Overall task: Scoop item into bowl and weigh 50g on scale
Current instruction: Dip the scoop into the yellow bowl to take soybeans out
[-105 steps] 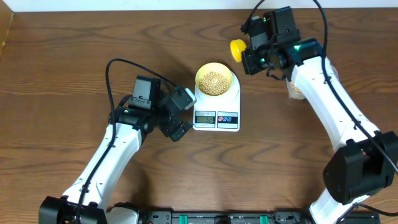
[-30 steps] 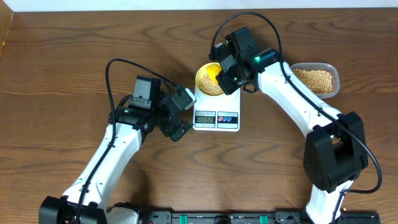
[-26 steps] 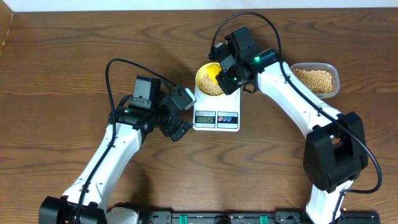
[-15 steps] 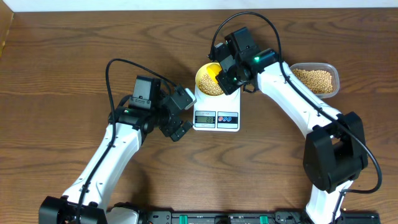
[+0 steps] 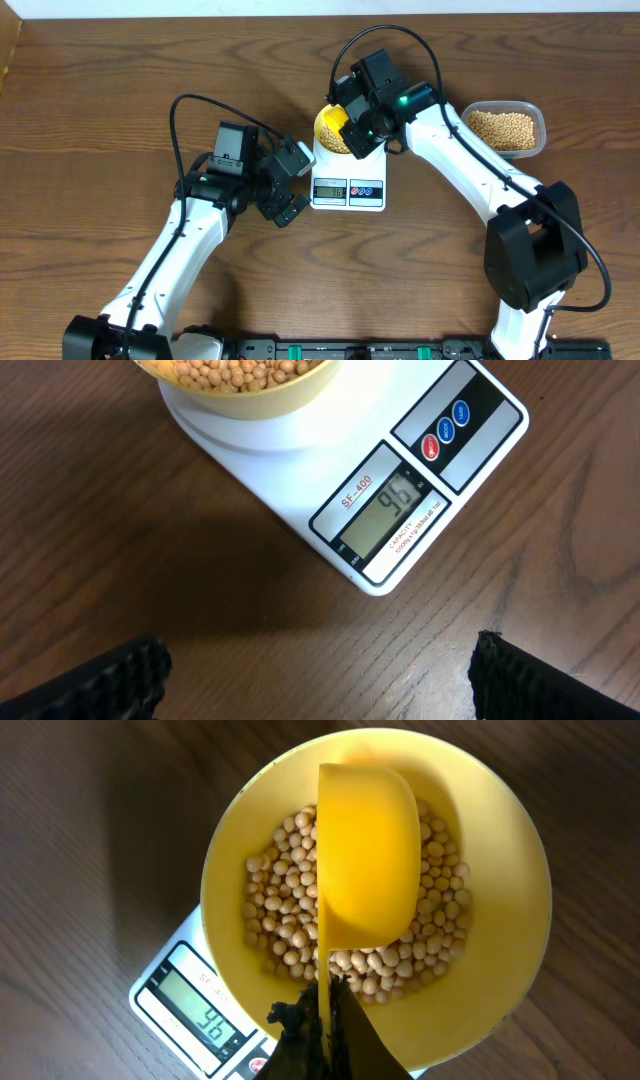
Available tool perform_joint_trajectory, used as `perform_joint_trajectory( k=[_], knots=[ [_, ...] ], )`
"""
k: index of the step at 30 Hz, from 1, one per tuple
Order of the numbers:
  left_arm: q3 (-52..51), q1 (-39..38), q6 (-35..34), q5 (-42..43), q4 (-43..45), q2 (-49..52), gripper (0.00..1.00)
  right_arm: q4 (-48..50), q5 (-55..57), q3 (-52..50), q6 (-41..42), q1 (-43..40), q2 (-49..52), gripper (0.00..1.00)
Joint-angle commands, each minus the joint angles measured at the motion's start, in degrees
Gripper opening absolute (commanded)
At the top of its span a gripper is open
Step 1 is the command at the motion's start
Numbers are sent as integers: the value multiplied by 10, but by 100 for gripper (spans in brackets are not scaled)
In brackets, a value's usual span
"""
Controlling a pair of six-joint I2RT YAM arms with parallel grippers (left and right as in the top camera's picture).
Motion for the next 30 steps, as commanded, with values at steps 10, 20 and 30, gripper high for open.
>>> perform_joint_trajectory(
  k=[10, 20, 30],
  knots=[
    [0, 3, 8, 7, 0, -7, 97, -9, -2, -3, 6, 5, 2, 1],
    [0, 3, 8, 7, 0, -7, 98, -11, -31, -3, 0, 5, 2, 1],
    [0, 3, 8, 7, 0, -7, 98, -11, -61, -3, 1, 4, 2, 1]
  ],
)
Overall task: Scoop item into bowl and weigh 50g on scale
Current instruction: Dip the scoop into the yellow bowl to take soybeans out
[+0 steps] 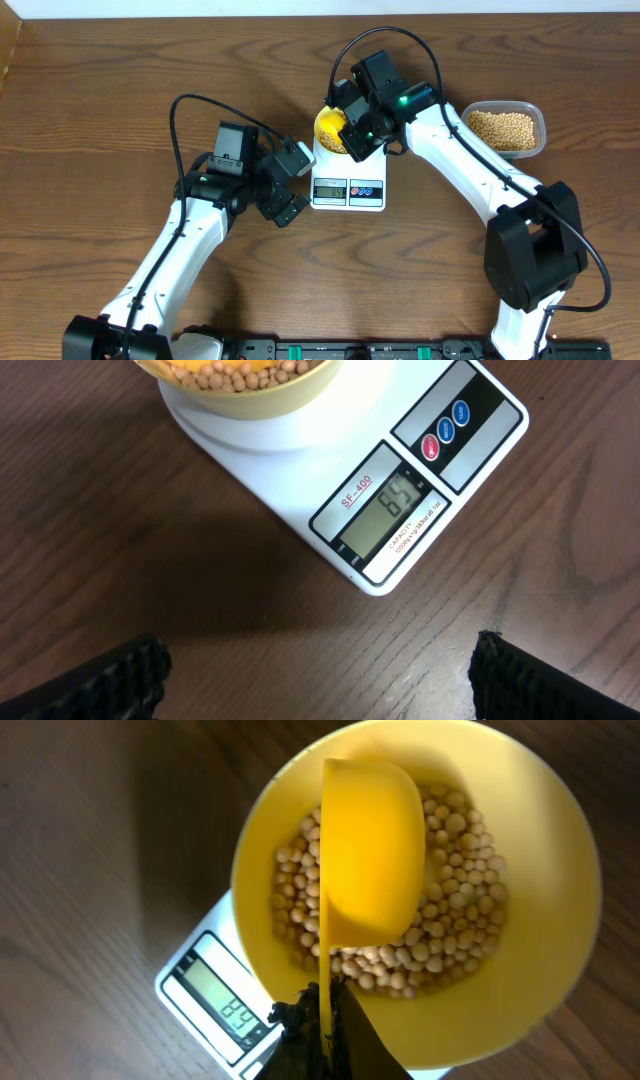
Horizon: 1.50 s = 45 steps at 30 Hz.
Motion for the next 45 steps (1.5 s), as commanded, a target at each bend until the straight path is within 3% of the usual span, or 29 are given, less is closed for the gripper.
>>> perform_joint_trajectory(
  k=[1, 8, 34, 45],
  knots=[
    [0, 3, 8, 7, 0, -7, 98, 0, -28, -3, 3, 4, 2, 1],
    [0, 3, 8, 7, 0, -7, 97, 0, -29, -3, 14, 0, 2, 1],
    [0, 3, 8, 7, 0, -7, 98, -13, -208, 1, 31, -90, 0, 1],
    [0, 3, 8, 7, 0, -7, 98, -13, -207, 10, 30, -92, -31, 1]
  ],
)
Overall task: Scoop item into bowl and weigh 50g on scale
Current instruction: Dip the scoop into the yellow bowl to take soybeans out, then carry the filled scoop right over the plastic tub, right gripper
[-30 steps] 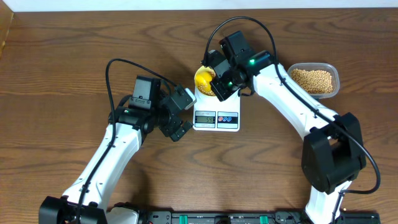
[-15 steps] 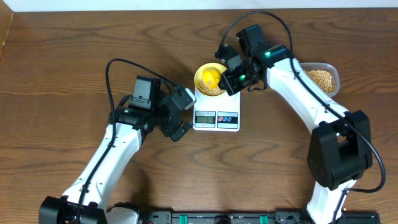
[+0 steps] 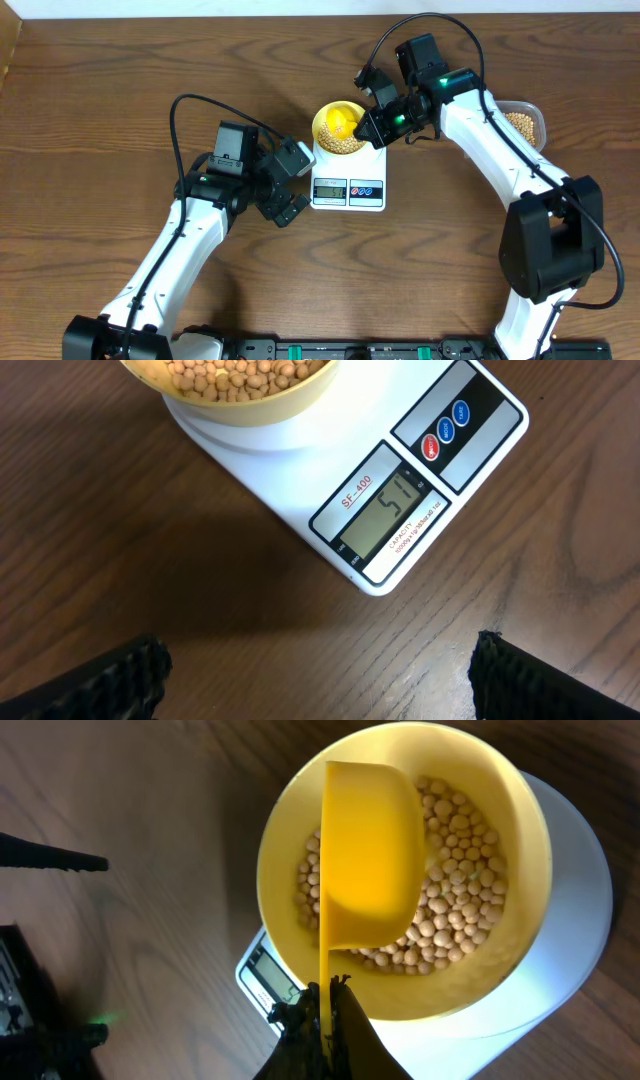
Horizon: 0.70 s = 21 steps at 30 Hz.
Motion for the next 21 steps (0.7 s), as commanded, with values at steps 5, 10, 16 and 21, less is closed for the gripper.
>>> perform_joint_trajectory(
  k=[5, 10, 16, 21],
  knots=[
    [0, 3, 8, 7, 0, -7, 98, -2, -15, 10, 7, -1, -35, 1],
    [0, 3, 8, 7, 0, -7, 98, -7, -16, 11, 7, -2, -42, 1],
    [0, 3, 8, 7, 0, -7, 98, -16, -23, 11, 7, -11, -55, 1],
    [0, 3, 8, 7, 0, -7, 97, -18, -65, 11, 7, -28, -69, 1]
  ],
)
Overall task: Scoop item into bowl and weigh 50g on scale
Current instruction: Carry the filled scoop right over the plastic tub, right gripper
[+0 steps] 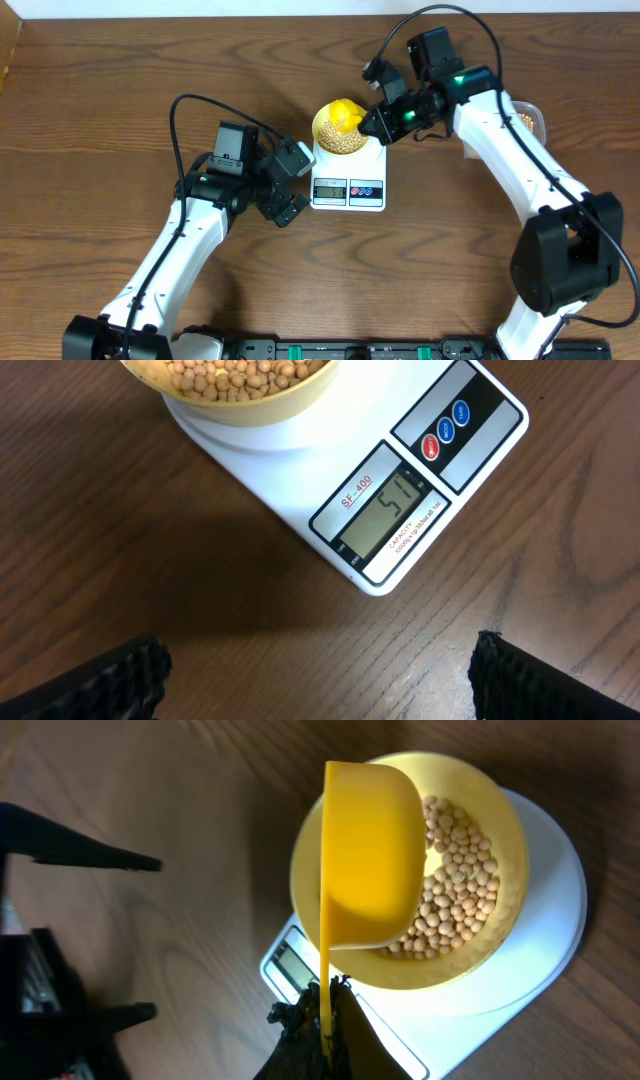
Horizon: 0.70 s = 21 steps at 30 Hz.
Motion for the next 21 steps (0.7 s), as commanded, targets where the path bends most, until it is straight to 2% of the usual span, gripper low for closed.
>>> perform_joint_trajectory(
  k=[1, 9, 18, 21],
  knots=[
    [0, 3, 8, 7, 0, -7, 98, -2, -57, 11, 6, -20, -31, 1],
    [0, 3, 8, 7, 0, -7, 98, -16, -177, 11, 6, -98, -47, 1],
    [0, 3, 8, 7, 0, -7, 98, -84, -192, 11, 4, -222, -85, 1],
    [0, 3, 8, 7, 0, -7, 98, -125, -194, 11, -28, -263, -98, 1]
  ],
)
